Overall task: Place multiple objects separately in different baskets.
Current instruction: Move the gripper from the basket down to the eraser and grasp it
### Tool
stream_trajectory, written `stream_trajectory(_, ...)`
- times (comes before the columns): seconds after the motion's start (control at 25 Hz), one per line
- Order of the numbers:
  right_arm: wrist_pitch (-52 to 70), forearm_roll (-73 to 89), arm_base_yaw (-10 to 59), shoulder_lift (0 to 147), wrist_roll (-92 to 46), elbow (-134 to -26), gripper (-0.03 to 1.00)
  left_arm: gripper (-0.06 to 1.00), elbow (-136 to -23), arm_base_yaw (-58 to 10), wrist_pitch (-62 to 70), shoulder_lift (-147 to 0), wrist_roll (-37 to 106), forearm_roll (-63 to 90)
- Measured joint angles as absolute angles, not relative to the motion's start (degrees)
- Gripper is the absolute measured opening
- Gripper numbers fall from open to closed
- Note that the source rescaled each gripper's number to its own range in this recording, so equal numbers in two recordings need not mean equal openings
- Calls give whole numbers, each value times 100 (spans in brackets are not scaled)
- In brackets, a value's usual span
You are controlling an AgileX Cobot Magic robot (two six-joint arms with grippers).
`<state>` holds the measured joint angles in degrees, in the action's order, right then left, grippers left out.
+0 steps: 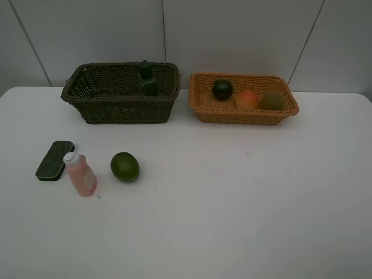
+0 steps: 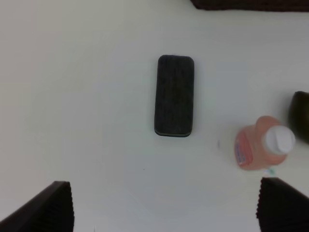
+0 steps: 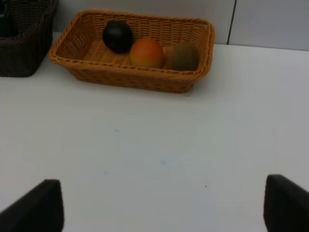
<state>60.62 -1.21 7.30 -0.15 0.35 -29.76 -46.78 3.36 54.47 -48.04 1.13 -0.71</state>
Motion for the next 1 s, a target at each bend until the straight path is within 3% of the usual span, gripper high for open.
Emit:
stream_trajectory(0.48, 6062, -121, 730, -15, 35, -2976, 100, 100, -5014, 336, 3994, -7299, 359, -125)
stream_trajectory(1.0, 6062, -121, 730, -15, 35, -2976, 100, 100, -5016, 215, 3089, -8868, 520, 296)
